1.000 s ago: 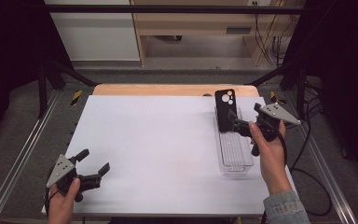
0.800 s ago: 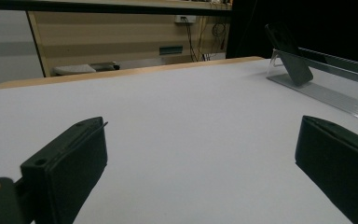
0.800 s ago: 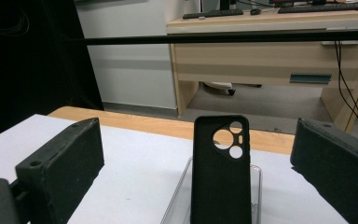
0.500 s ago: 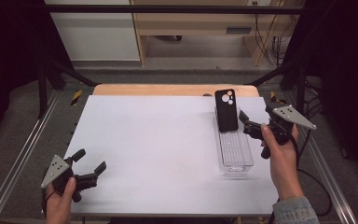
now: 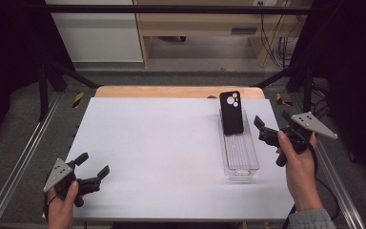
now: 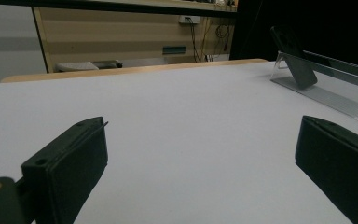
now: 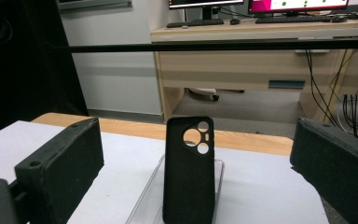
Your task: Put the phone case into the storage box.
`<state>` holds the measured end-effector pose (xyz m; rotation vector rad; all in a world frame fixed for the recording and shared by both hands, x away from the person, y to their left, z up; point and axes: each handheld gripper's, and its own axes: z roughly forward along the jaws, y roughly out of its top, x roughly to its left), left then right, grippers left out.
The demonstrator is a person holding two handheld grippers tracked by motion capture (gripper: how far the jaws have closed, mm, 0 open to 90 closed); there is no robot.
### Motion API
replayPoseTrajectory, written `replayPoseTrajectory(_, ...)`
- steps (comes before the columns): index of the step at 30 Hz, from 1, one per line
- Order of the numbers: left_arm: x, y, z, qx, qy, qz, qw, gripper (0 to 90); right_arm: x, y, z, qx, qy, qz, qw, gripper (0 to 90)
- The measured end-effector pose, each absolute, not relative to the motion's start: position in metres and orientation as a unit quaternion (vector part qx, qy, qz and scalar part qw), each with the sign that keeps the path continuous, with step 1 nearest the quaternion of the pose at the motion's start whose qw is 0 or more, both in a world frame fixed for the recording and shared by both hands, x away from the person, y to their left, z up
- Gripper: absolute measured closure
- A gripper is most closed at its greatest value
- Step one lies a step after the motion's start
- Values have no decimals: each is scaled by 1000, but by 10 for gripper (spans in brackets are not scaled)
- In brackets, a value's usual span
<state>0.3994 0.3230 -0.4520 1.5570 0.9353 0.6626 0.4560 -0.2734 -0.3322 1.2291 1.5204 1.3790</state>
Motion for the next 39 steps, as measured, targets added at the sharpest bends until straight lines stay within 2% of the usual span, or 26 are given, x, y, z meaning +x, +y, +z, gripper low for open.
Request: replayPoseTrajectory(39, 396, 322, -449, 665, 392, 289, 566, 25, 425, -292, -345, 461, 604, 529, 378, 26)
